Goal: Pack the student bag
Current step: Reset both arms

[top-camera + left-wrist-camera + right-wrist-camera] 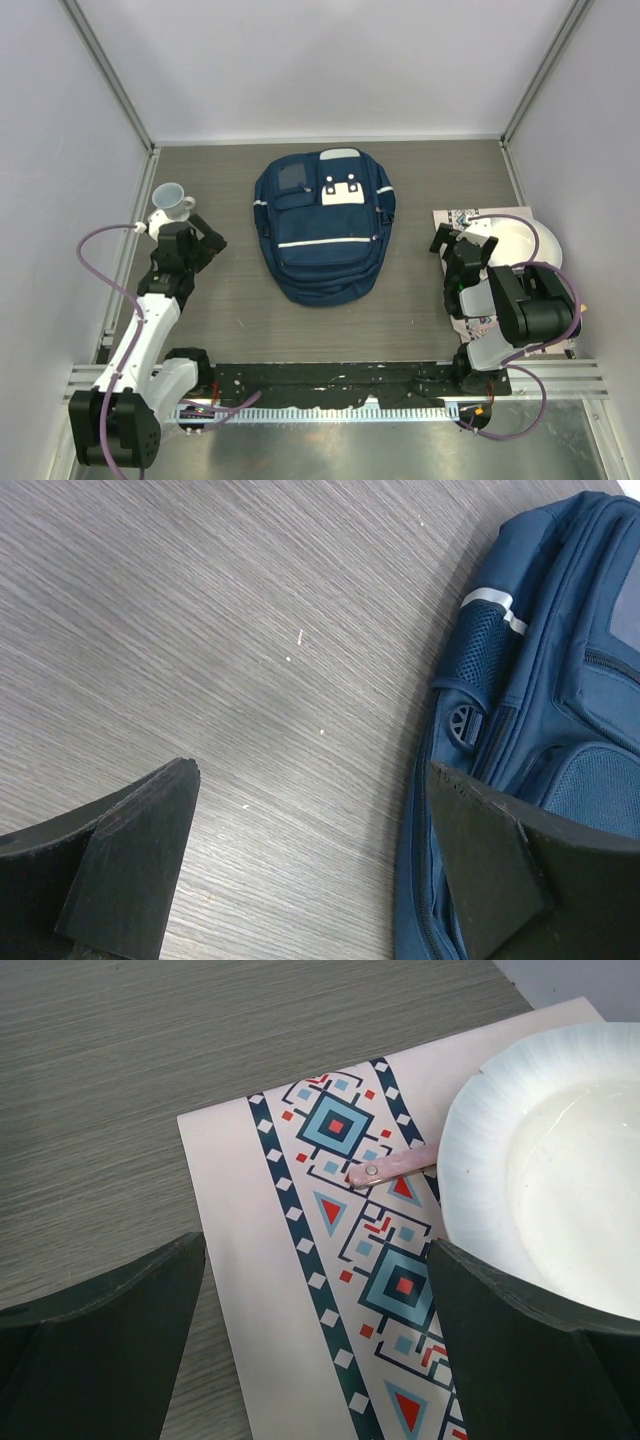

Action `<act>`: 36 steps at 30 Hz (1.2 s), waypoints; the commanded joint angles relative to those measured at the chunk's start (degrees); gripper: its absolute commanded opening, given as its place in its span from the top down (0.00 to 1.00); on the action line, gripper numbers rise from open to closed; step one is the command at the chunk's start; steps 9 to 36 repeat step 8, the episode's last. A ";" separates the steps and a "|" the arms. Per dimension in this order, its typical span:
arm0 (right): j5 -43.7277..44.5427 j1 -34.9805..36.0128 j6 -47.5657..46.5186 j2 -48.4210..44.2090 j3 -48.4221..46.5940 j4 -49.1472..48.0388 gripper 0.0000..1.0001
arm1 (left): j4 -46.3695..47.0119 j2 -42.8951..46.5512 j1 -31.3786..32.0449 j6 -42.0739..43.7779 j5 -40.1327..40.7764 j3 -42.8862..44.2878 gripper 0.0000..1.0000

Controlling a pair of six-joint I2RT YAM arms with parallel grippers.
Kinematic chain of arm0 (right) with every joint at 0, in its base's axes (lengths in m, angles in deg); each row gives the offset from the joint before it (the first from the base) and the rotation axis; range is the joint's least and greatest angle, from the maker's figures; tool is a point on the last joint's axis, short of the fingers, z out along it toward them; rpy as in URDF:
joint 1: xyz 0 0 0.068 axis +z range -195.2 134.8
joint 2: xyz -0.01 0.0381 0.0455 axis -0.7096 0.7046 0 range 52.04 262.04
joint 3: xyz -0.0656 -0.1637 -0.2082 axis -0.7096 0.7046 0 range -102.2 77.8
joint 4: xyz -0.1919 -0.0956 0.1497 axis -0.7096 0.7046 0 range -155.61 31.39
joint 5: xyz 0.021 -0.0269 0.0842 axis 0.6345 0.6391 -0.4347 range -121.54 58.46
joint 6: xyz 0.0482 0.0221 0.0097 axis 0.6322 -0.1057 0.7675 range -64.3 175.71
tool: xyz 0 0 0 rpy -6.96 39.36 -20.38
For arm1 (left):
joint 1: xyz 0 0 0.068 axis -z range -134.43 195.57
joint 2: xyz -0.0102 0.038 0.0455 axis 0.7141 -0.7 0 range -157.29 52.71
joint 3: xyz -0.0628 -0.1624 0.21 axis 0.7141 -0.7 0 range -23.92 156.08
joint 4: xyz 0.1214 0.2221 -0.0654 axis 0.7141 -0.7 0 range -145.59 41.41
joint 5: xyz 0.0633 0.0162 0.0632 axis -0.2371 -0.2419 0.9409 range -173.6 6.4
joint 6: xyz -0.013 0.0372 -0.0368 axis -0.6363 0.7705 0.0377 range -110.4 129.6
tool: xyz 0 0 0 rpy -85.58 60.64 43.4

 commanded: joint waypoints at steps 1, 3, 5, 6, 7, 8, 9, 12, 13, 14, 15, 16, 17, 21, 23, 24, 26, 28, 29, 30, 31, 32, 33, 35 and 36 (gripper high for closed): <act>0.91 -0.16 0.71 -0.11 -1.22 -5.23 0.02 | 1.72 1.71 -0.04 0.20 2.28 -0.03 0.00; 0.91 -0.08 0.71 0.06 -1.04 -5.66 0.02 | 1.19 1.80 -0.13 0.64 3.78 0.59 0.00; 0.91 -0.16 0.71 -0.03 -1.13 -5.32 0.02 | 1.19 1.89 -0.04 1.08 4.48 0.94 0.00; 0.91 0.01 0.63 -0.03 -1.04 -5.49 0.02 | 1.28 1.89 -0.04 1.08 4.92 0.85 0.00; 0.91 -0.07 0.62 -0.03 -1.13 -5.40 0.02 | 1.54 1.97 -0.04 1.51 5.19 0.85 0.00; 0.91 -0.08 0.71 -0.03 -1.04 -5.40 0.02 | 2.07 2.06 -0.04 1.95 5.36 0.68 0.00; 0.91 -0.08 0.71 -0.03 -1.04 -5.40 0.02 | 2.07 2.06 -0.04 1.95 5.36 0.68 0.00; 0.91 -0.08 0.71 -0.03 -1.04 -5.40 0.02 | 2.07 2.06 -0.04 1.95 5.36 0.68 0.00; 0.91 -0.08 0.71 -0.03 -1.04 -5.40 0.02 | 2.07 2.06 -0.04 1.95 5.36 0.68 0.00; 0.91 -0.08 0.71 -0.03 -1.04 -5.40 0.02 | 2.07 2.06 -0.04 1.95 5.36 0.68 0.00; 0.91 -0.08 0.71 -0.03 -1.04 -5.40 0.02 | 2.07 2.06 -0.04 1.95 5.36 0.68 0.00; 0.91 -0.08 0.71 -0.03 -1.04 -5.40 0.02 | 2.07 2.06 -0.04 1.95 5.36 0.68 0.00; 0.91 -0.08 0.71 -0.03 -1.04 -5.40 0.02 | 2.07 2.06 -0.04 1.95 5.36 0.68 0.00; 0.91 -0.08 0.71 -0.03 -1.04 -5.40 0.02 | 2.07 2.06 -0.04 1.95 5.36 0.68 0.00; 0.91 -0.08 0.71 -0.03 -1.04 -5.40 0.02 | 2.07 2.06 -0.04 1.95 5.36 0.68 0.00; 0.91 -0.08 0.71 -0.03 -1.04 -5.40 0.02 | 2.07 2.06 -0.04 1.95 5.36 0.68 0.00; 0.91 -0.08 0.71 -0.03 -1.04 -5.40 0.02 | 2.07 2.06 -0.04 1.95 5.36 0.68 0.00; 0.91 -0.08 0.71 -0.03 -1.04 -5.40 0.02 | 2.07 2.06 -0.04 1.95 5.36 0.68 0.00; 0.91 -0.08 0.71 -0.03 -1.04 -5.40 0.02 | 2.07 2.06 -0.04 1.95 5.36 0.68 0.00; 0.91 -0.08 0.71 -0.03 -1.04 -5.40 0.02 | 2.07 2.06 -0.04 1.95 5.36 0.68 0.00; 0.91 -0.08 0.71 -0.03 -1.04 -5.40 0.02 | 2.07 2.06 -0.04 1.95 5.36 0.68 0.00; 0.91 -0.08 0.71 -0.03 -1.04 -5.40 0.02 | 2.07 2.06 -0.04 1.95 5.36 0.68 0.00; 0.91 -0.08 0.71 -0.03 -1.04 -5.40 0.02 | 2.07 2.06 -0.04 1.95 5.36 0.68 0.00; 0.91 -0.08 0.71 -0.03 -1.04 -5.40 0.02 | 2.07 2.06 -0.04 1.95 5.36 0.68 0.00; 0.91 -0.08 0.71 -0.03 -1.04 -5.40 0.02 | 2.07 2.06 -0.04 1.95 5.36 0.68 0.00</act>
